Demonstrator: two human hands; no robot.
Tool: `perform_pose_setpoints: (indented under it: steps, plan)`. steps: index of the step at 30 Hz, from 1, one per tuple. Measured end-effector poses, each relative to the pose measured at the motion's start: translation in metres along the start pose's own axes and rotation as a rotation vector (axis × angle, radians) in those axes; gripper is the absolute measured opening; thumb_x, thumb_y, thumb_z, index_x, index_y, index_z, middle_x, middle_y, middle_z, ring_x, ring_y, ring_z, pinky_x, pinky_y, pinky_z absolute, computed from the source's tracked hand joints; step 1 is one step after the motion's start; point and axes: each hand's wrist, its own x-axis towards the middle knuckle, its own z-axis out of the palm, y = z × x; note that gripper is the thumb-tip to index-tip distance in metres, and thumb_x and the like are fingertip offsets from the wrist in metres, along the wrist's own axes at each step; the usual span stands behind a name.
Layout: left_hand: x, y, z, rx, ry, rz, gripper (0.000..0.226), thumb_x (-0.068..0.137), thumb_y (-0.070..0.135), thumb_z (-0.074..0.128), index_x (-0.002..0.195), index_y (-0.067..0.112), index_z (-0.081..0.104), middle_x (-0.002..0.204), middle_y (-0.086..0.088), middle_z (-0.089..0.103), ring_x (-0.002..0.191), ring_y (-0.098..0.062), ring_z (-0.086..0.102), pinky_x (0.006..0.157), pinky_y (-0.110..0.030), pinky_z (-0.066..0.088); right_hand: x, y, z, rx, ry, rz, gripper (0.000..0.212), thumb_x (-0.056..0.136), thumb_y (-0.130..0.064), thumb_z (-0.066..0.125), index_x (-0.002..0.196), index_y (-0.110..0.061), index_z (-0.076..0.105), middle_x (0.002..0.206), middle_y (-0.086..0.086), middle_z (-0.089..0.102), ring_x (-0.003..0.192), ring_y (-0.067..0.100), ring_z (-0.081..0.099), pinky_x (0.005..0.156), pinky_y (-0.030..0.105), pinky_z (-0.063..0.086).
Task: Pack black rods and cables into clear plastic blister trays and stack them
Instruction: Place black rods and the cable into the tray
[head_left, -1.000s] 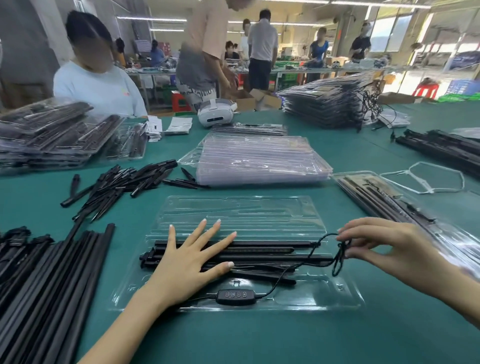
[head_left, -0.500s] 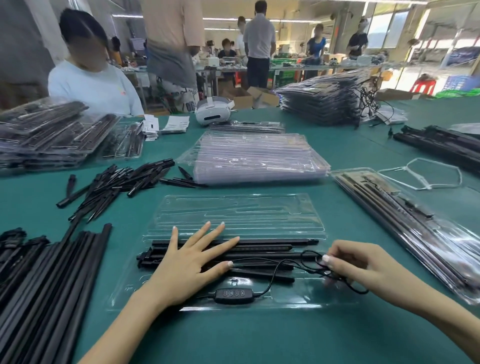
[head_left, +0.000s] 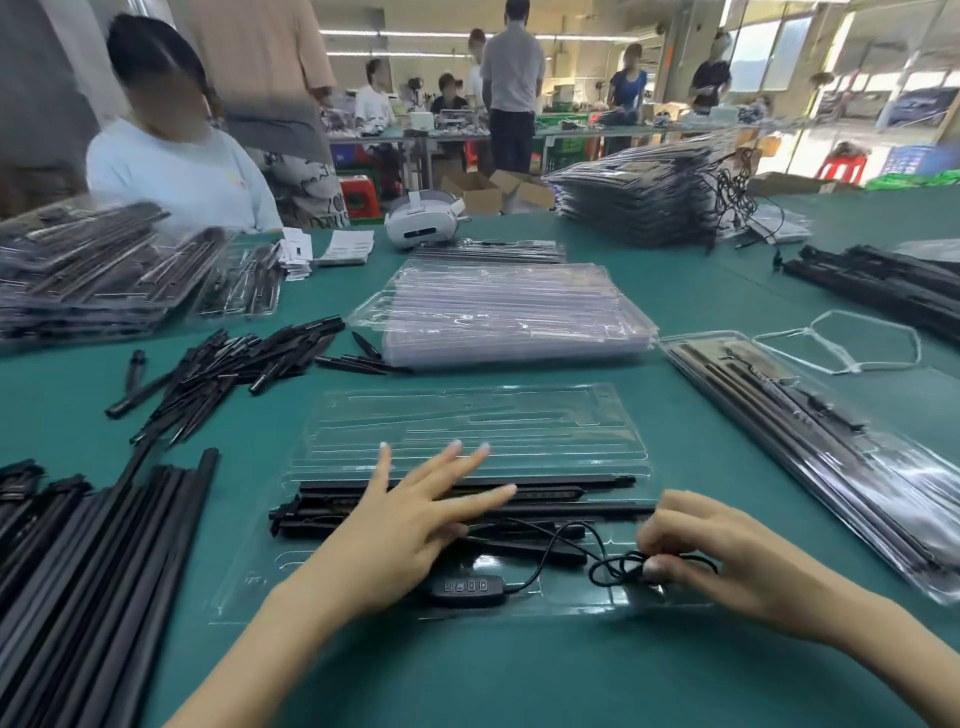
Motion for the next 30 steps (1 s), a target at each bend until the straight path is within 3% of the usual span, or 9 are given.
perform_pose_setpoints:
  steps: [4,8,15,18,20,21,24,28,30]
  plan:
    - [0.005,0.02,0.009,-0.081,-0.088,0.099,0.041,0.101,0.045,0.029,0.139,0.058,0.024,0.15,0.035,-0.001,0.136,0.016,-0.018,0.114,-0.041,-0.018,-0.001,0.0,-0.006,0.011,0.163,-0.029,0.017,0.098,-0.046,0.043,0.093,-0.032,0.052,0.087,-0.02,0.046,0.076,-0.012,0.054,0.067,0.006,0.041]
    - [0.003,0.026,0.017,-0.14,-0.12,0.073,0.042,0.097,0.054,0.017,0.137,0.064,0.016,0.151,0.035,-0.004,0.135,0.016,-0.019,0.111,-0.044,-0.025,-0.004,0.005,-0.014,0.055,0.29,-0.003,0.017,0.099,-0.047,0.042,0.101,-0.033,0.052,0.09,-0.024,0.05,0.075,-0.004,0.066,0.068,0.009,0.045]
    - [-0.001,0.032,0.012,-0.099,-0.097,0.076,0.043,0.1,0.047,0.026,0.14,0.061,0.017,0.153,0.033,-0.006,0.136,0.013,-0.023,0.109,-0.049,-0.025,-0.003,0.011,-0.028,-0.187,0.226,0.024,0.023,0.098,-0.051,0.039,0.101,-0.036,0.056,0.087,-0.012,0.054,0.072,0.003,0.055,0.067,0.017,0.044]
    - [-0.002,0.044,0.011,0.107,0.031,0.11,0.044,0.096,0.034,0.032,0.137,0.047,0.042,0.153,0.022,0.024,0.145,-0.001,0.004,0.115,-0.059,0.005,-0.004,0.005,-0.021,-0.034,0.247,0.109,0.026,0.095,-0.057,0.039,0.099,-0.037,0.056,0.092,-0.013,0.059,0.081,0.008,0.059,0.07,0.023,0.046]
    - [-0.001,0.055,0.01,0.291,0.072,0.164,0.047,0.083,0.031,0.035,0.118,0.033,0.066,0.123,0.011,0.059,0.122,-0.013,0.054,0.103,-0.053,0.041,-0.003,0.002,-0.016,0.043,0.238,0.134,0.023,0.096,-0.054,0.04,0.1,-0.037,0.055,0.104,-0.016,0.061,0.092,0.008,0.061,0.076,0.021,0.047]
    - [0.0,0.059,0.011,0.317,0.099,0.179,0.048,0.078,0.03,0.035,0.111,0.028,0.07,0.107,0.009,0.063,0.103,-0.013,0.063,0.097,-0.047,0.048,-0.002,0.001,-0.015,0.064,0.222,0.13,0.019,0.098,-0.049,0.041,0.099,-0.036,0.054,0.114,-0.017,0.06,0.101,0.008,0.061,0.081,0.019,0.046]
    - [0.0,0.063,0.015,0.367,0.189,0.224,0.055,0.074,0.024,0.033,0.116,0.023,0.069,0.088,0.007,0.06,0.081,-0.011,0.062,0.091,-0.04,0.052,-0.003,-0.001,-0.014,0.115,0.166,0.15,0.012,0.096,-0.04,0.043,0.098,-0.034,0.054,0.122,-0.016,0.06,0.11,0.008,0.059,0.087,0.017,0.044]
    - [-0.001,0.061,0.014,0.39,0.24,0.239,0.058,0.075,0.021,0.034,0.124,0.028,0.064,0.082,0.007,0.057,0.076,-0.011,0.06,0.09,-0.036,0.053,-0.004,-0.005,-0.011,0.159,0.106,0.167,0.009,0.095,-0.042,0.044,0.094,-0.035,0.05,0.085,-0.017,0.066,0.079,0.0,0.065,0.07,0.012,0.046]
    - [-0.001,0.063,0.016,0.38,0.255,0.251,0.056,0.076,0.02,0.036,0.123,0.028,0.064,0.083,0.005,0.058,0.072,-0.014,0.059,0.085,-0.031,0.054,-0.002,-0.006,-0.005,0.181,0.086,0.179,0.012,0.096,-0.046,0.045,0.093,-0.036,0.05,0.081,-0.012,0.067,0.076,0.006,0.067,0.07,0.021,0.051]
